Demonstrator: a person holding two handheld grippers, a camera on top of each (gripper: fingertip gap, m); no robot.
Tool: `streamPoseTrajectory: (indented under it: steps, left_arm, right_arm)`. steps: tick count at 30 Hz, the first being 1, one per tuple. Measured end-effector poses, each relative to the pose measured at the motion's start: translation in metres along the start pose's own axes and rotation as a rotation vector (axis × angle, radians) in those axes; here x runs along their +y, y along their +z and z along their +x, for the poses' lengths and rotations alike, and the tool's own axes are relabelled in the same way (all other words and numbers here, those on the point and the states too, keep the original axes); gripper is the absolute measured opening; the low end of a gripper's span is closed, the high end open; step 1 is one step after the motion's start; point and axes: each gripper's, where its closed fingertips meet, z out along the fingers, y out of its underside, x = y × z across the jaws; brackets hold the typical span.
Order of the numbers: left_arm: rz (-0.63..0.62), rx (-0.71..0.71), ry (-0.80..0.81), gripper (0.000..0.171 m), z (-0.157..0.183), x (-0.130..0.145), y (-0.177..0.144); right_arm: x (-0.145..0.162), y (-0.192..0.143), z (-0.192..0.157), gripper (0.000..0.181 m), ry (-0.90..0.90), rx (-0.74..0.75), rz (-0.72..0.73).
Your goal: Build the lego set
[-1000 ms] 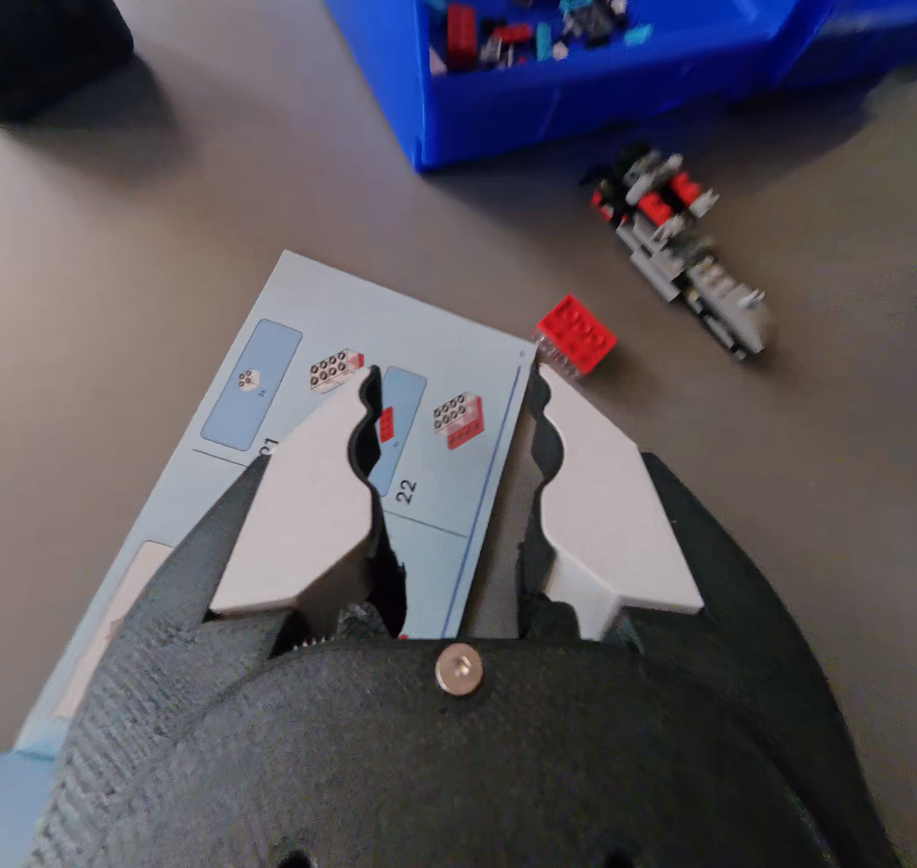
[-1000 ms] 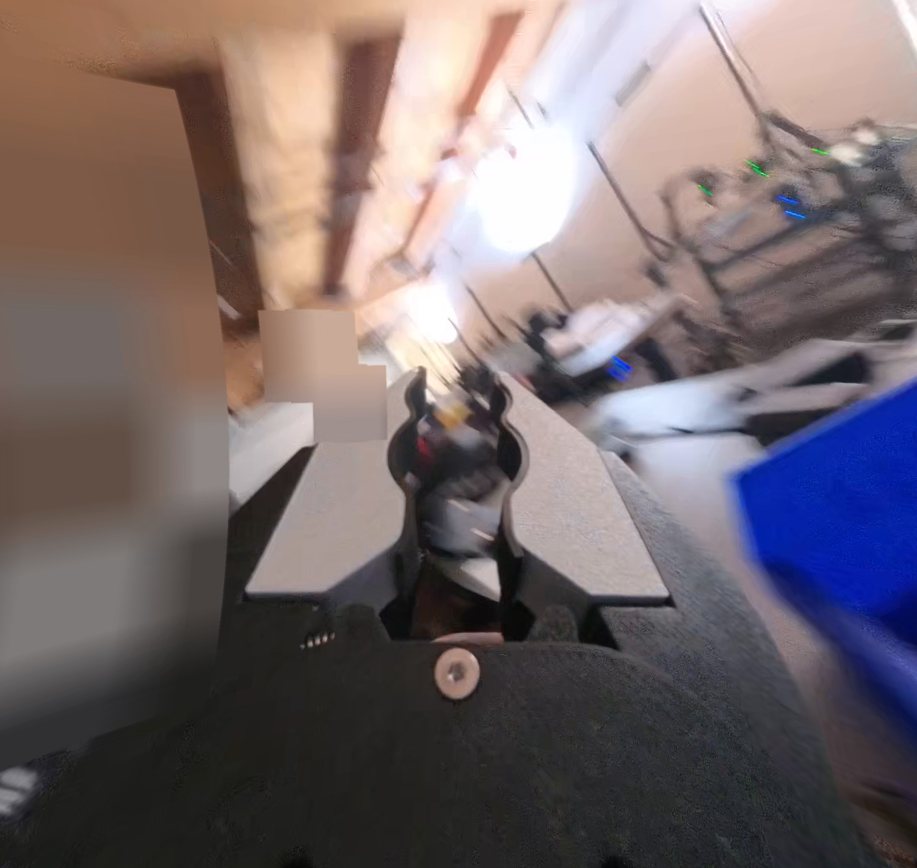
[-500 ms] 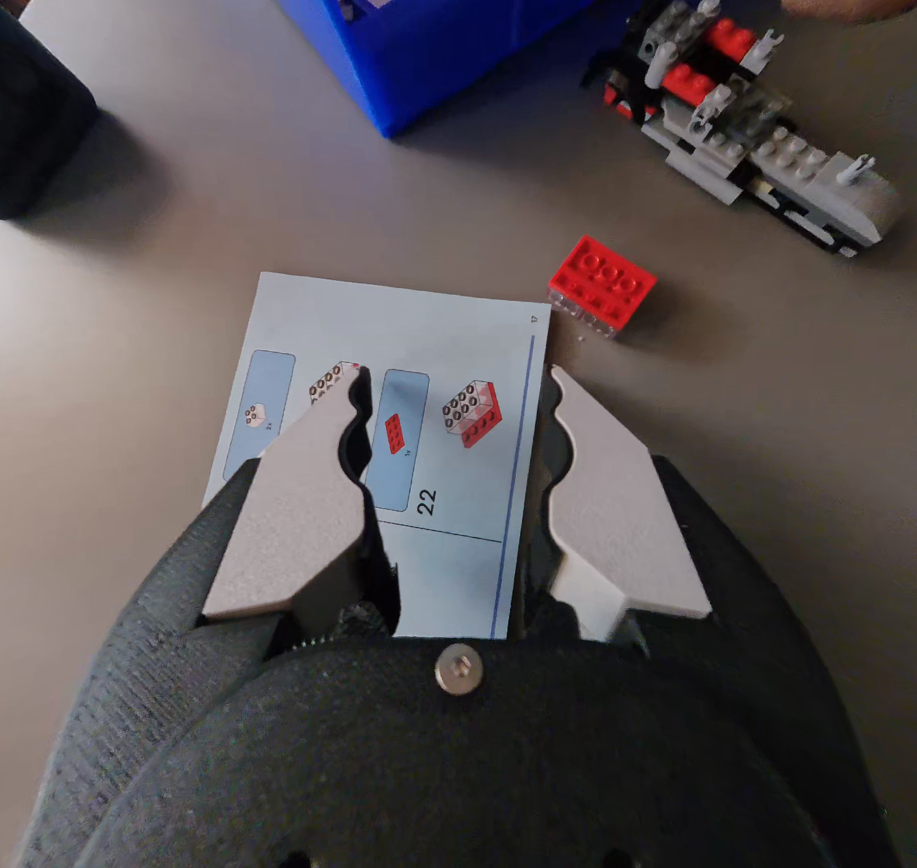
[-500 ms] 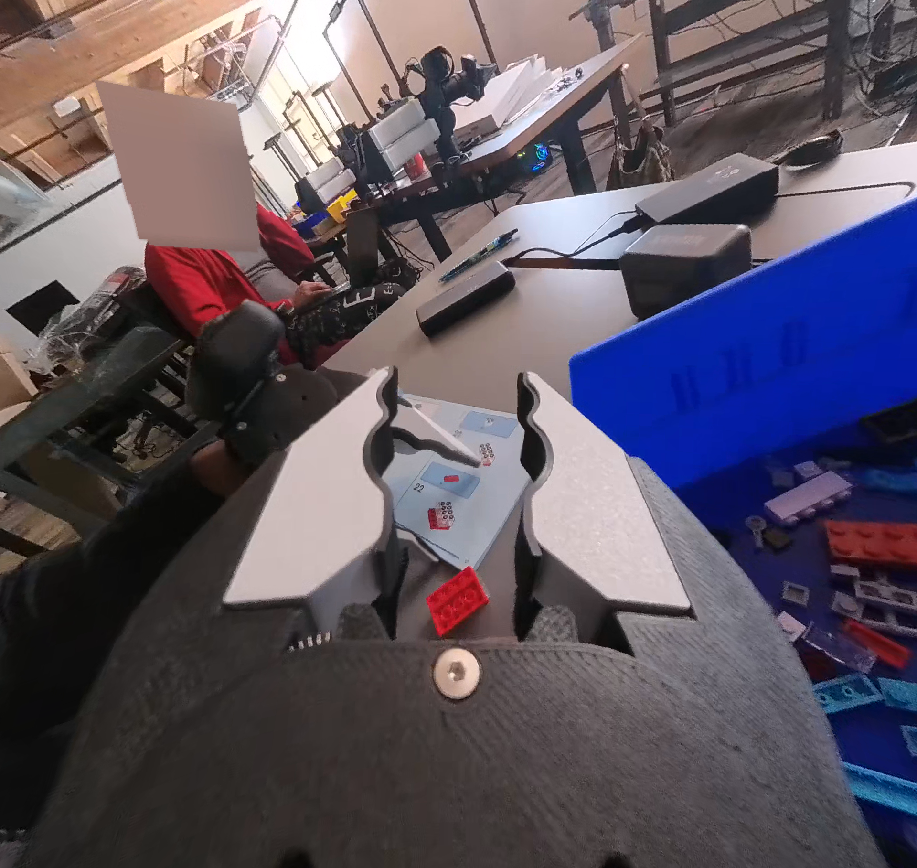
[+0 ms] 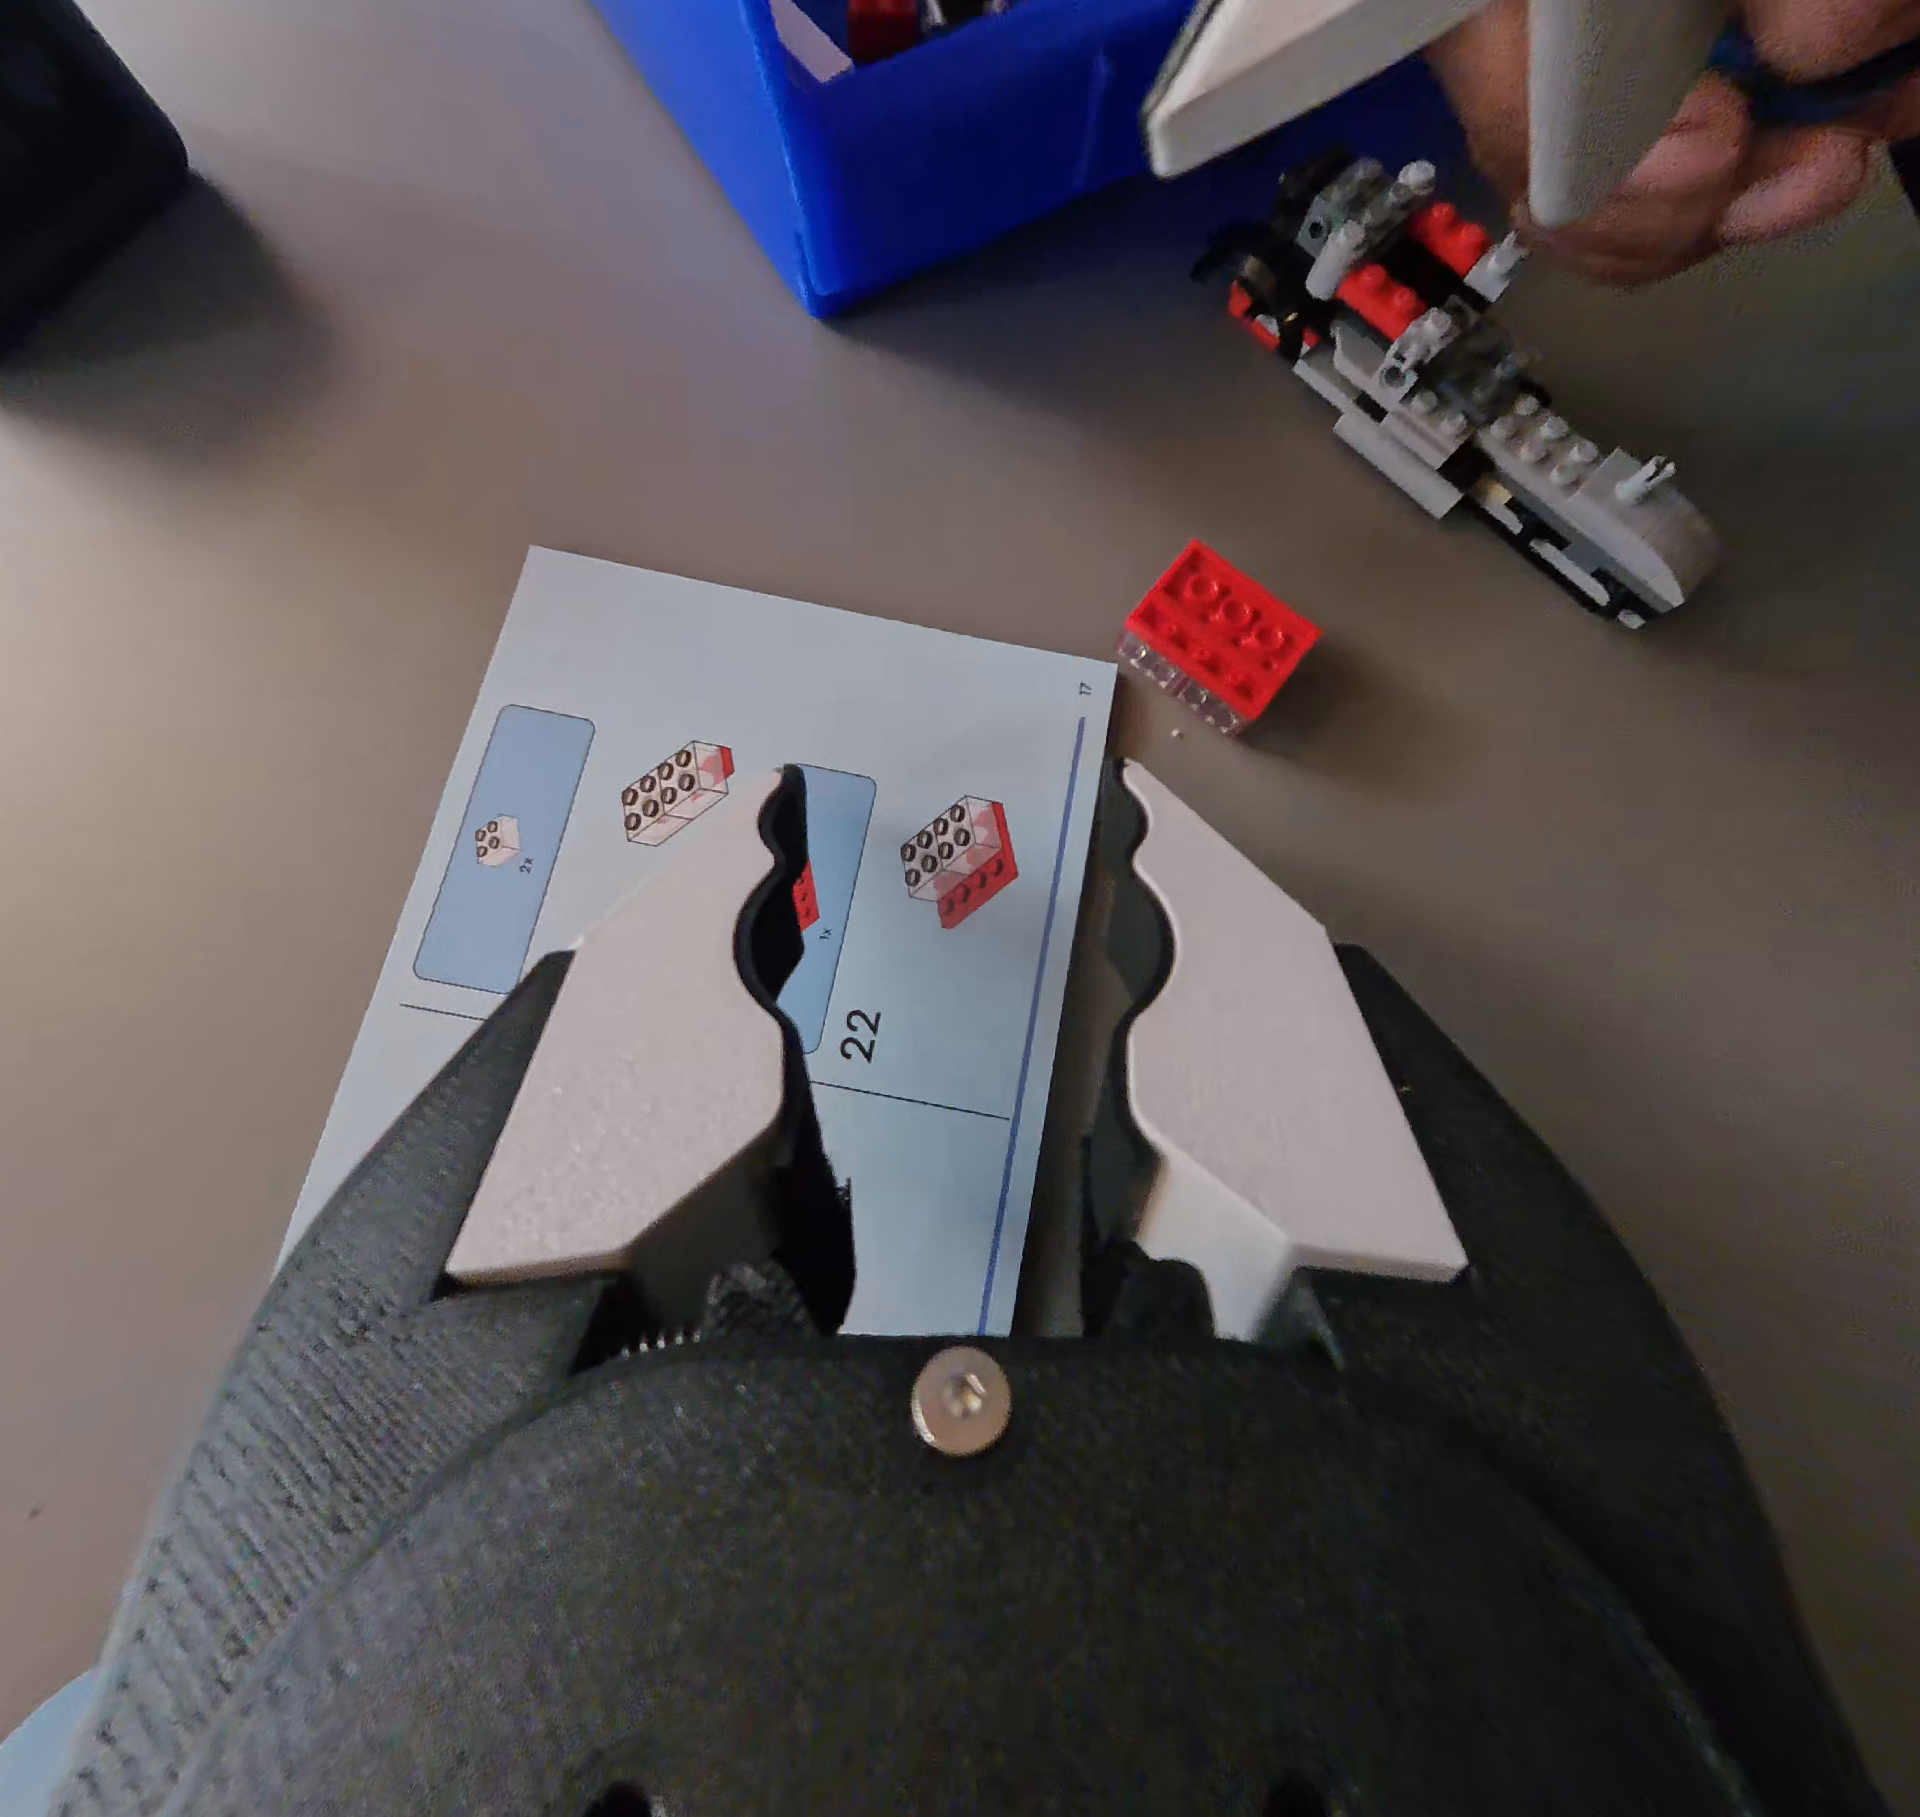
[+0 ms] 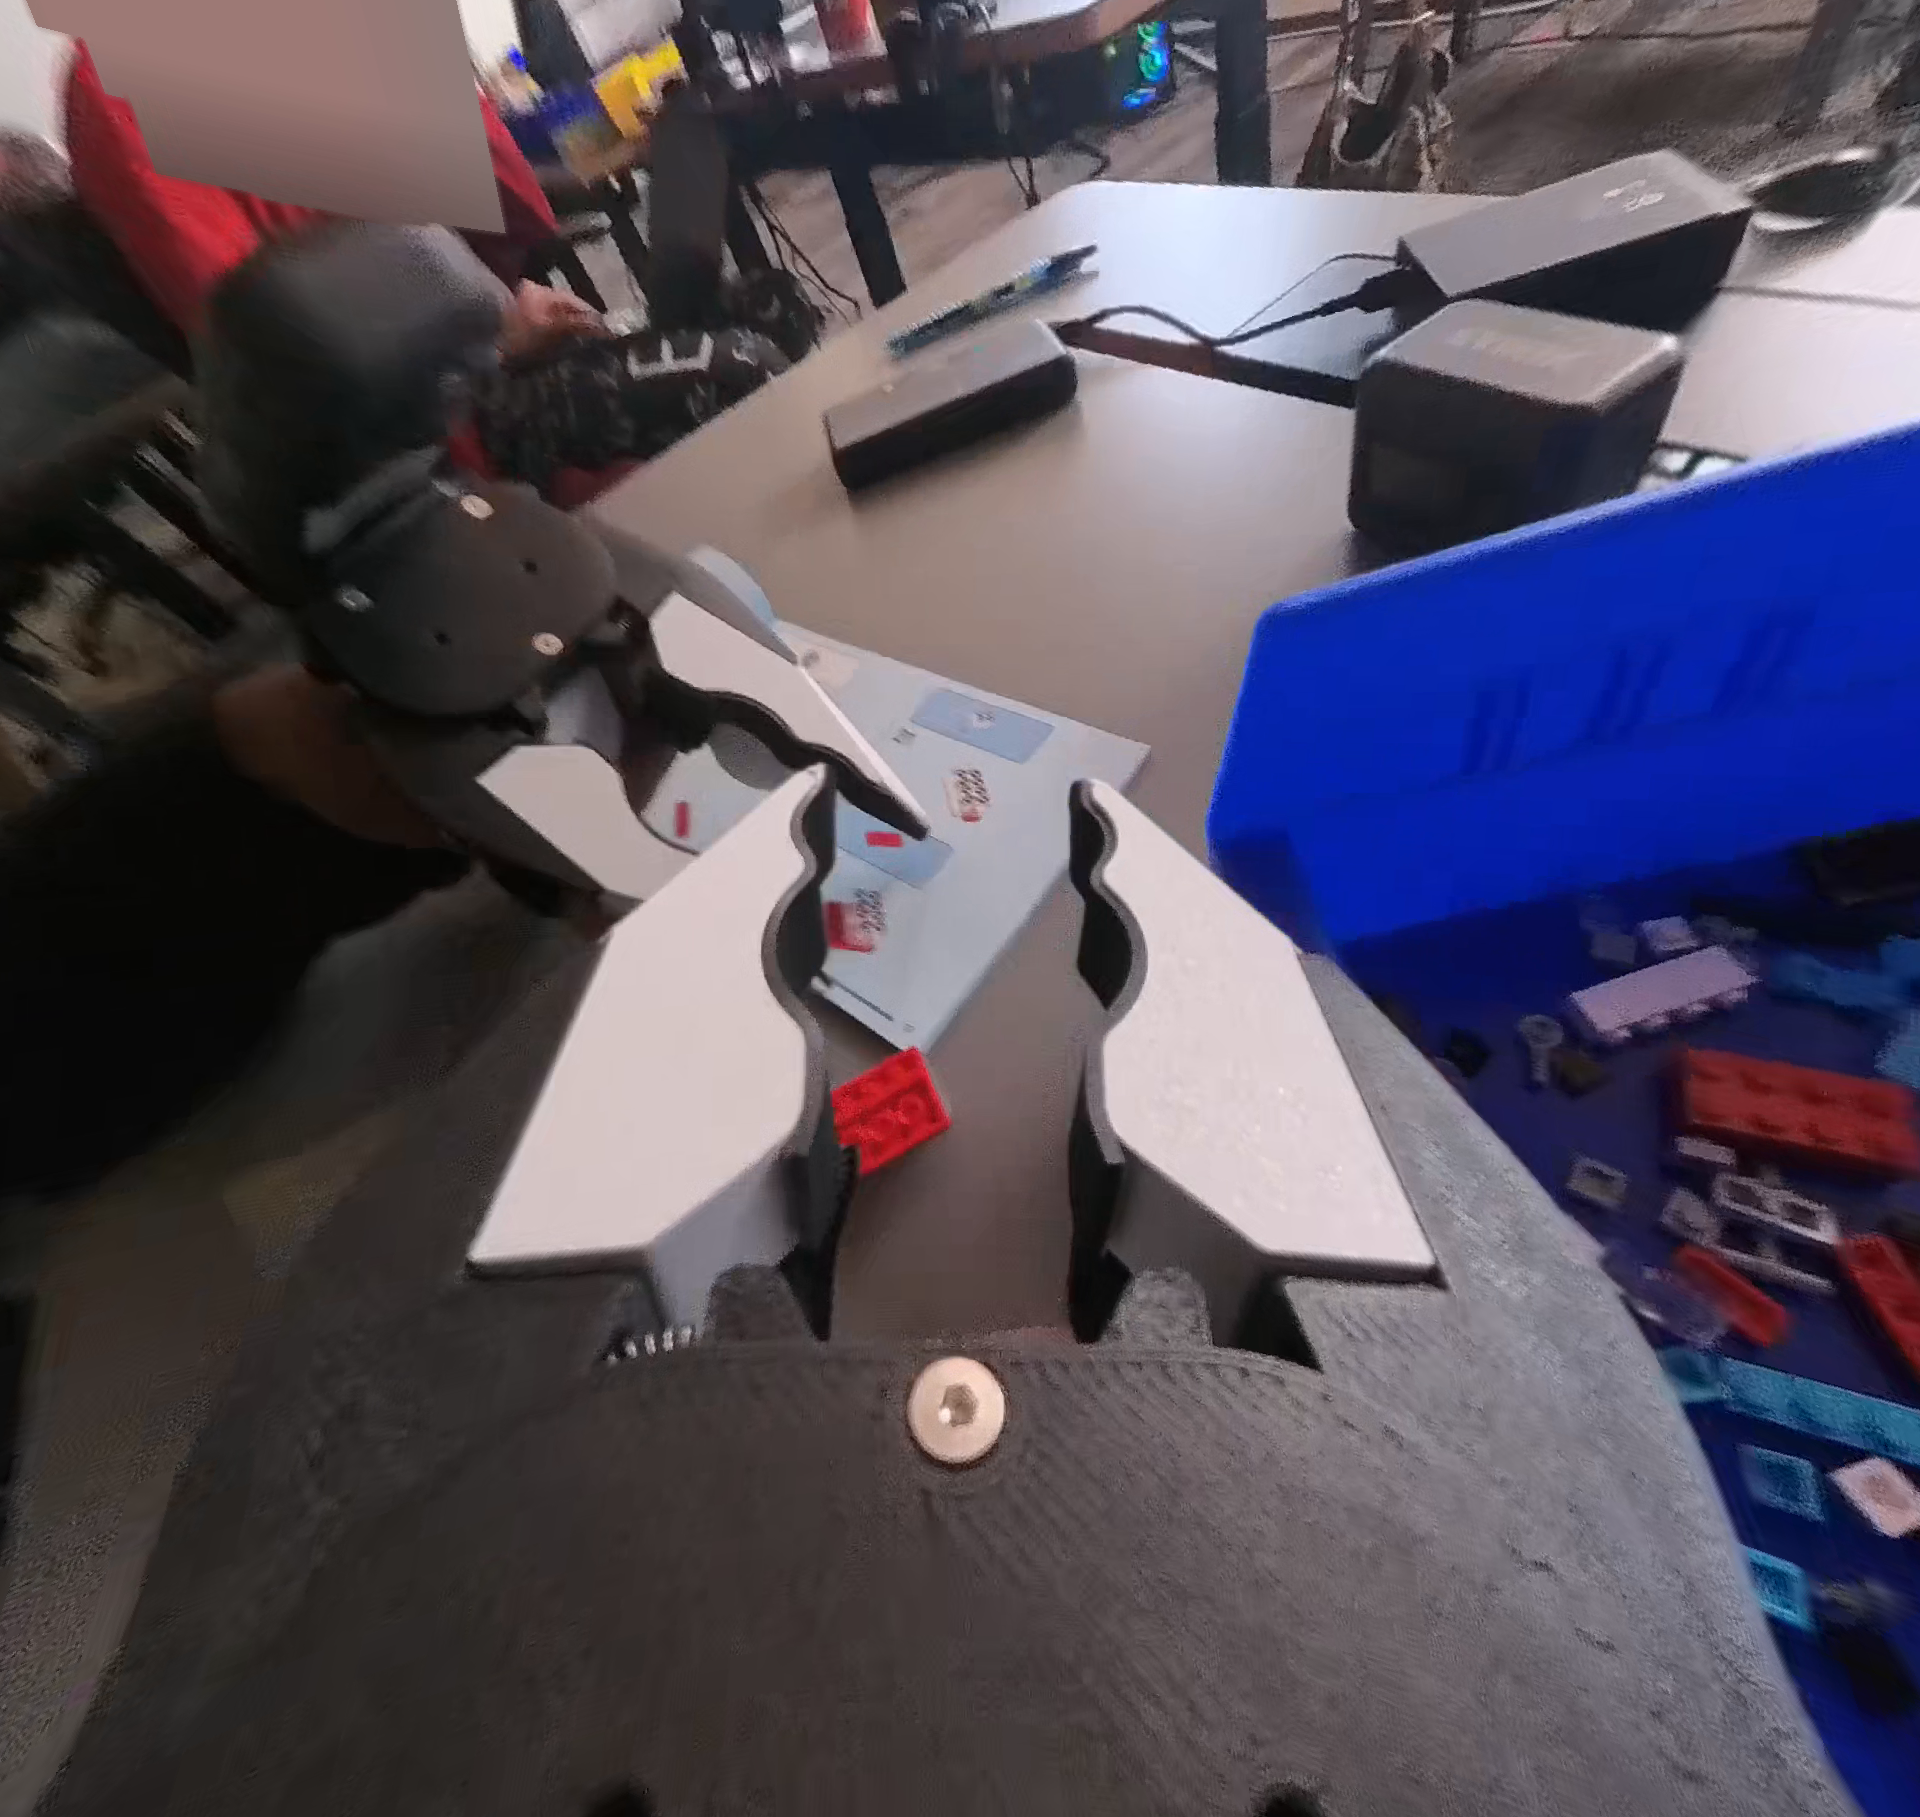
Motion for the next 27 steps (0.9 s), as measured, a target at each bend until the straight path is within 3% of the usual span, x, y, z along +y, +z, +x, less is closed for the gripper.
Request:
streamPoseTrajectory:
  steps: [5, 16, 23, 27]
  left_arm:
    - [-0.046, -0.033, 0.078, 0.063, 0.002, 0.005, 0.007]
    - [-0.028, -0.044, 0.024, 0.057, -0.004, 0.004, 0.005]
    - [-0.011, -0.034, -0.011, 0.056, -0.004, 0.002, 0.001]
    - [-0.003, -0.028, -0.028, 0.055, -0.005, 0.0, -0.001]
  right_arm:
    - [0.0, 0.001, -0.003, 0.045, -0.048, -0.003, 0.008]
    - [0.002, 0.001, -0.002, 0.042, -0.043, -0.012, 0.004]
    - [0.024, 0.006, 0.003, 0.04, -0.071, 0.03, -0.129]
    - [0.043, 0.008, 0.009, 0.038, -0.201, 0.096, -0.246]
